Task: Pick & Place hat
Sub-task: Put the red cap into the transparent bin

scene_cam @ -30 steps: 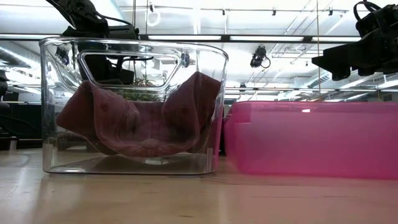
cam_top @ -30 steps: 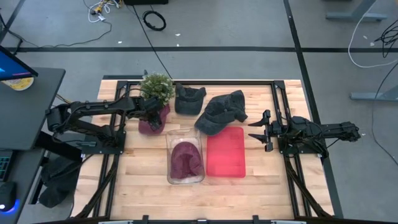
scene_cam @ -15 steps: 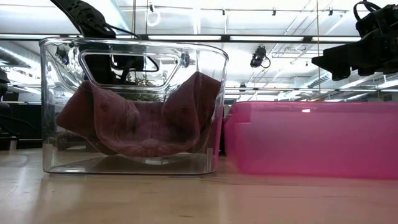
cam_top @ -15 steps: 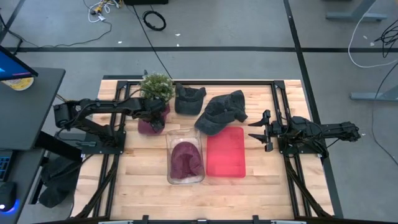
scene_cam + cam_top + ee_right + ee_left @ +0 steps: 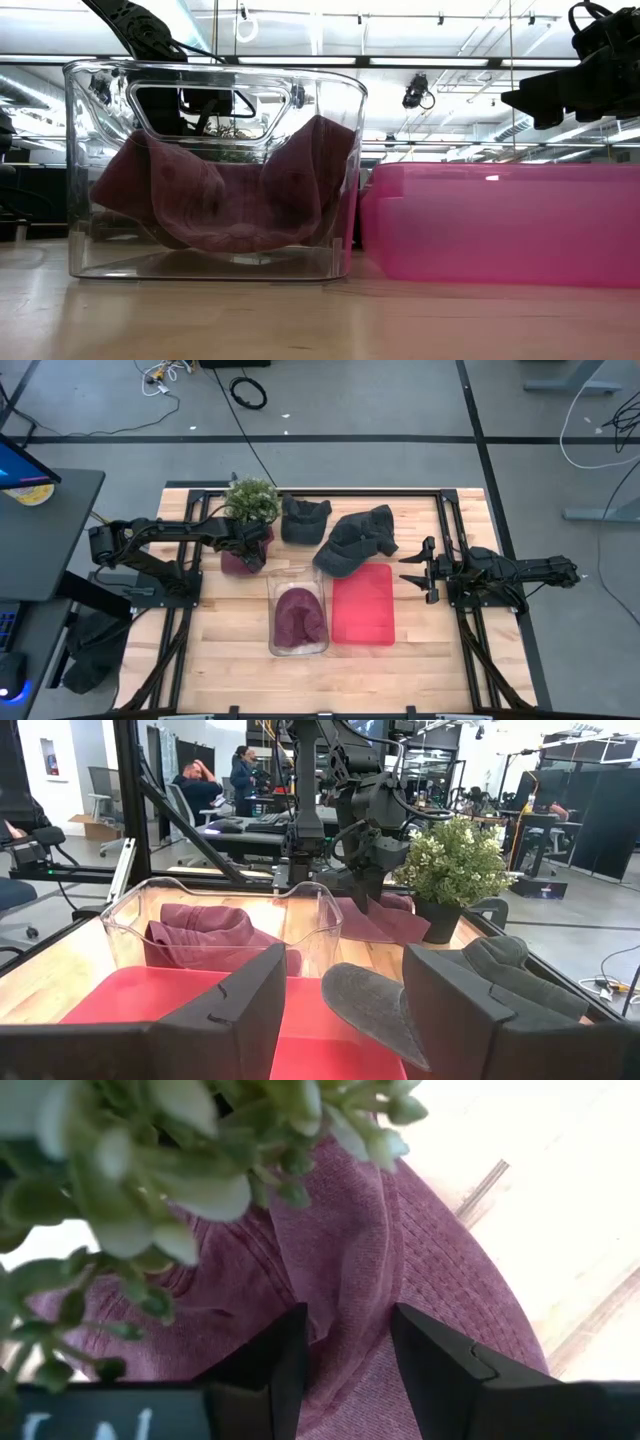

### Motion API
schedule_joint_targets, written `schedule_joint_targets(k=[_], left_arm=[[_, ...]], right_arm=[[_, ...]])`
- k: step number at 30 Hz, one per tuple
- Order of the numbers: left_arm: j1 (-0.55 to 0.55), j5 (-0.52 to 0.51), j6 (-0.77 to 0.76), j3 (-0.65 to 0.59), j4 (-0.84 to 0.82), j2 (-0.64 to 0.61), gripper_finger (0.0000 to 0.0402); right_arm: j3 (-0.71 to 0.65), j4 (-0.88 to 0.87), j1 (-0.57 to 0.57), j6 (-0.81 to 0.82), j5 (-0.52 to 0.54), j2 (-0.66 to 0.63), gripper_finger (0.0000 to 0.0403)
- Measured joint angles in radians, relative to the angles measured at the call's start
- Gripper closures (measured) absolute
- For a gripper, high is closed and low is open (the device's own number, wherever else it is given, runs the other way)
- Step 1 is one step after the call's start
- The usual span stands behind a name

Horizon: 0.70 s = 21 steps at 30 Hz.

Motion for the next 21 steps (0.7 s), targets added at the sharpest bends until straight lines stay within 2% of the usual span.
schedule_joint_targets(k=[15, 18, 21], left_arm=[[0.000, -0.028, 0.000, -0.001, 0.007, 0.001, 0.0251], [-0.006, -0.019, 0.000, -0.001, 0.000, 0.001, 0.0262], [-0.023, -0.004, 0.003, -0.001, -0.005, 0.001, 0.0291]], right_arm=[[0.000, 0.000, 0.000, 0.000, 0.000, 0.000, 0.0198], [0.000, 0.000, 0.000, 0.000, 0.000, 0.000, 0.0198], [0.000, 0.000, 0.000, 0.000, 0.000, 0.000, 0.0198]])
